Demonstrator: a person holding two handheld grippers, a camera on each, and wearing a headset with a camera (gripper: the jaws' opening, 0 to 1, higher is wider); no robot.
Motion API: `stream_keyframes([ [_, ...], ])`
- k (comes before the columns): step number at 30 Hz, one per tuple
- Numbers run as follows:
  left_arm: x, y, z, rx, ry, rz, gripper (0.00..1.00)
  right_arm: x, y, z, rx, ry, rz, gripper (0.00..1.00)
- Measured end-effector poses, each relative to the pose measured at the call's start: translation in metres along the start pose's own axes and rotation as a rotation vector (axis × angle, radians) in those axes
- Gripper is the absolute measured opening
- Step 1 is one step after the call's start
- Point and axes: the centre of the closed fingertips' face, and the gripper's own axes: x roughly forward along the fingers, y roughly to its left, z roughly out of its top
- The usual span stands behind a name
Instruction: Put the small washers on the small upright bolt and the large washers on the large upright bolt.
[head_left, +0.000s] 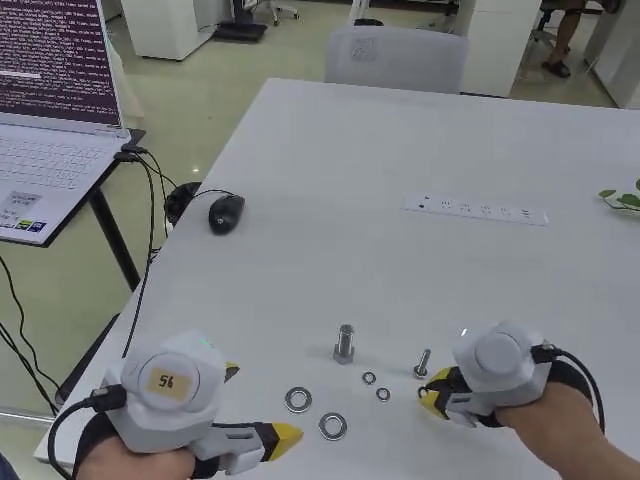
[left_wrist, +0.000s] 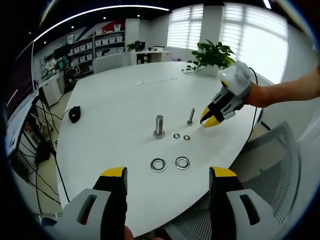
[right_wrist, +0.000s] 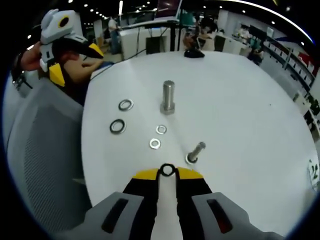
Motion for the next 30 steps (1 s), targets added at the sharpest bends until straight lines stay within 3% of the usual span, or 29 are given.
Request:
stream_keyframes([
  [4,0.001,-0.001,0.0,0.0,0.0,-0.002,0.66,-0.01,-0.016,0.004,0.01,-0.014,-0.029,0.13],
  [9,0.002,-0.002,0.002,0.002,-0.001,-0.005,0.66,-0.018,-0.029,0.021,-0.017,-0.034,-0.06,0.13],
  [17,0.0,0.001,0.0,-0.005,-0.001,0.003,0.66,-0.014,-0.03,0.036,-0.075,-0.032,-0.059,0.13],
  [30,-0.001,0.001,-0.002,-0.01,0.003,0.007,0.66,-0.008,-0.033,0.035,-0.094,0.002,-0.045,0.13],
])
